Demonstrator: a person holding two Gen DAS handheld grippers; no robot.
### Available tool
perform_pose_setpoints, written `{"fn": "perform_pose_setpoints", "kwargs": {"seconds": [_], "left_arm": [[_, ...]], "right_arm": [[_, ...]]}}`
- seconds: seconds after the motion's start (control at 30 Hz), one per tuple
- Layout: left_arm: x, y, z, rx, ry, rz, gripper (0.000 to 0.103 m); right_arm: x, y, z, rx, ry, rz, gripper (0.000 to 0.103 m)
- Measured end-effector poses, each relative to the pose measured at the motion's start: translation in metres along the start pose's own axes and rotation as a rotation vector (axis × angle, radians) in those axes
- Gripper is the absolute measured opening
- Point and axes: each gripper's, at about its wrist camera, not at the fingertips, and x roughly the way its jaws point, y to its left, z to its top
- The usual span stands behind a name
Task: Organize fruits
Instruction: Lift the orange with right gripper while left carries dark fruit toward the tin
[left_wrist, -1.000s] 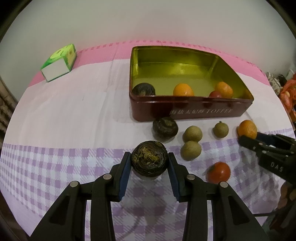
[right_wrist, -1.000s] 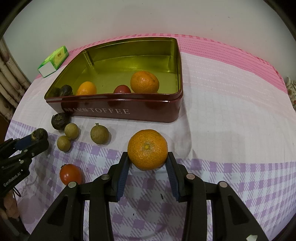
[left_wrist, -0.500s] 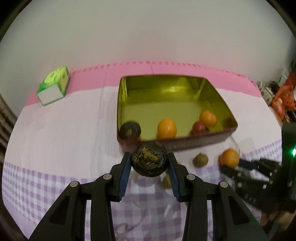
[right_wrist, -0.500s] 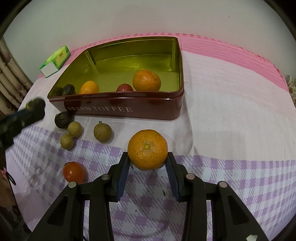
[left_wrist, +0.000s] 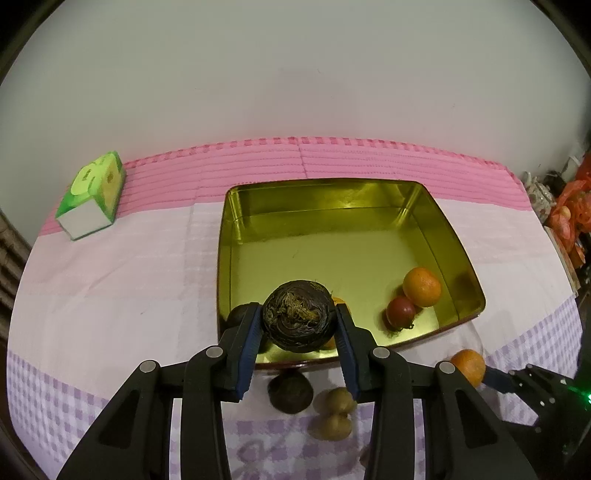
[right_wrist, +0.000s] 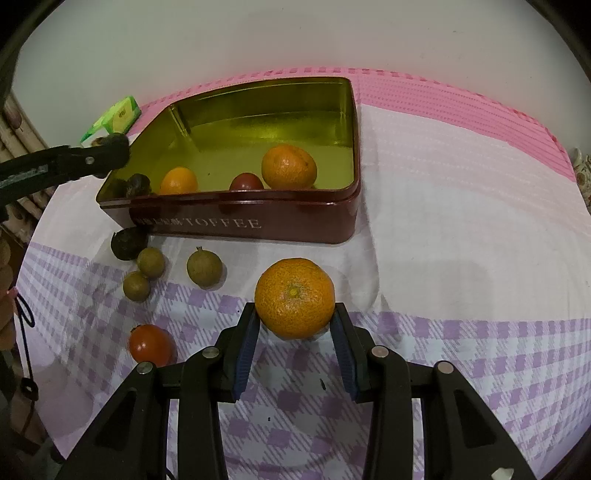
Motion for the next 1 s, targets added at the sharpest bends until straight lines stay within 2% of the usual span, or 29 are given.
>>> {"fn": "perform_pose_setpoints", "kwargs": {"seconds": [0.63, 1.0], "left_arm": [[0.029, 0.001, 0.001, 0.008, 0.074, 0.034, 0.040], [0.034, -0.001, -0.002, -0.003, 0.090, 0.032, 0.040]], "right_arm": [[-0.026, 0.003, 0.006, 0.000, -0.038, 0.007, 0.037], [-0.044, 0.013, 0.025, -0.016, -0.079, 0.032, 0.037]]}}
